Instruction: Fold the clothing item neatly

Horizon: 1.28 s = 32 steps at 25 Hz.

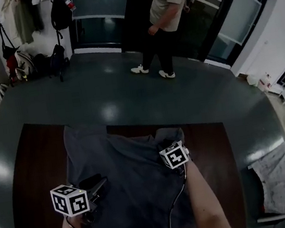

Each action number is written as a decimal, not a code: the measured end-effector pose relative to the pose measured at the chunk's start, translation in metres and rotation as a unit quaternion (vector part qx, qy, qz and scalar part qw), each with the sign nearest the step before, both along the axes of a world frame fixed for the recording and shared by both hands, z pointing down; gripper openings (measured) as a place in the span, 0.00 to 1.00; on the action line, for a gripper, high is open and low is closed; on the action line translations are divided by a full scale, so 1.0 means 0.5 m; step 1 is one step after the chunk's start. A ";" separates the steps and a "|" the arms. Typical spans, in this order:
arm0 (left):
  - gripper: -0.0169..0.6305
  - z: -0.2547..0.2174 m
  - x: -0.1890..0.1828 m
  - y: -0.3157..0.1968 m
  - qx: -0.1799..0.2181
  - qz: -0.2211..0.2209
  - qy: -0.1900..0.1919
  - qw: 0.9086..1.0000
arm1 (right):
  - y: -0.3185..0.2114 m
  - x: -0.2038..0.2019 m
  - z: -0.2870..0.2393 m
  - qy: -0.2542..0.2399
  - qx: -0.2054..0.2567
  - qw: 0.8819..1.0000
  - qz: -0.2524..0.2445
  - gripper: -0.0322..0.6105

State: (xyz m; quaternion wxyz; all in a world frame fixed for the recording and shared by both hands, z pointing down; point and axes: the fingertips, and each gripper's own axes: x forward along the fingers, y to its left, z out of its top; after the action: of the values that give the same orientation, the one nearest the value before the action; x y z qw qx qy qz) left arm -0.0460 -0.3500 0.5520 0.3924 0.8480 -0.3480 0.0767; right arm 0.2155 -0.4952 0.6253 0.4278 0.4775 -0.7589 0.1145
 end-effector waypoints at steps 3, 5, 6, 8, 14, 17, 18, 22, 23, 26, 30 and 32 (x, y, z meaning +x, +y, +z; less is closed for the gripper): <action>0.23 -0.001 0.011 -0.006 0.001 0.000 -0.003 1.000 | 0.004 0.006 0.010 0.005 -0.012 1.000 0.006 0.03; 0.23 -0.002 0.012 -0.014 0.003 -0.002 -0.004 1.000 | 0.007 0.006 0.001 -0.013 -0.013 1.000 0.014 0.03; 0.23 -0.004 0.012 -0.017 0.003 -0.004 0.000 1.000 | 0.005 0.006 -0.011 -0.031 -0.005 0.999 0.021 0.03; 0.23 -0.011 0.015 -0.019 0.002 -0.005 0.008 1.000 | -0.008 0.009 -0.044 -0.060 0.027 0.997 0.031 0.03; 0.23 -0.010 0.030 -0.008 -0.001 0.003 0.010 1.000 | -0.001 -0.003 -0.001 -0.030 -0.029 0.998 -0.050 0.24; 0.23 -0.006 0.042 -0.006 -0.004 0.009 0.010 1.000 | 0.000 -0.002 0.009 -0.042 -0.042 0.997 -0.050 0.25; 0.23 -0.004 0.044 -0.007 -0.005 0.010 0.009 1.000 | -0.001 -0.001 0.008 -0.045 -0.045 0.997 -0.047 0.25; 0.23 0.007 0.050 -0.018 -0.005 0.005 0.008 1.000 | -0.009 0.011 -0.008 -0.033 -0.030 0.998 -0.033 0.06; 0.23 0.009 0.050 -0.024 -0.002 0.001 0.006 1.000 | -0.010 0.012 -0.014 -0.035 -0.022 0.999 -0.031 0.06; 0.23 -0.005 0.050 -0.053 0.029 -0.024 0.000 0.999 | -0.020 0.013 -0.051 -0.054 0.017 0.998 -0.024 0.06; 0.23 -0.052 0.057 -0.115 0.083 -0.051 -0.013 0.995 | -0.054 0.024 -0.119 -0.072 0.087 0.994 -0.002 0.06; 0.23 -0.070 0.062 -0.149 0.105 -0.055 -0.024 0.993 | -0.075 0.035 -0.139 -0.071 0.114 0.991 0.016 0.06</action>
State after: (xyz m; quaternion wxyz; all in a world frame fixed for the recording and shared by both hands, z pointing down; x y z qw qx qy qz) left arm -0.0151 -0.4247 0.5169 0.2968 0.8620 -0.4090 0.0386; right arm 0.2331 -0.5325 0.5556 0.3141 0.5256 -0.7877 0.0677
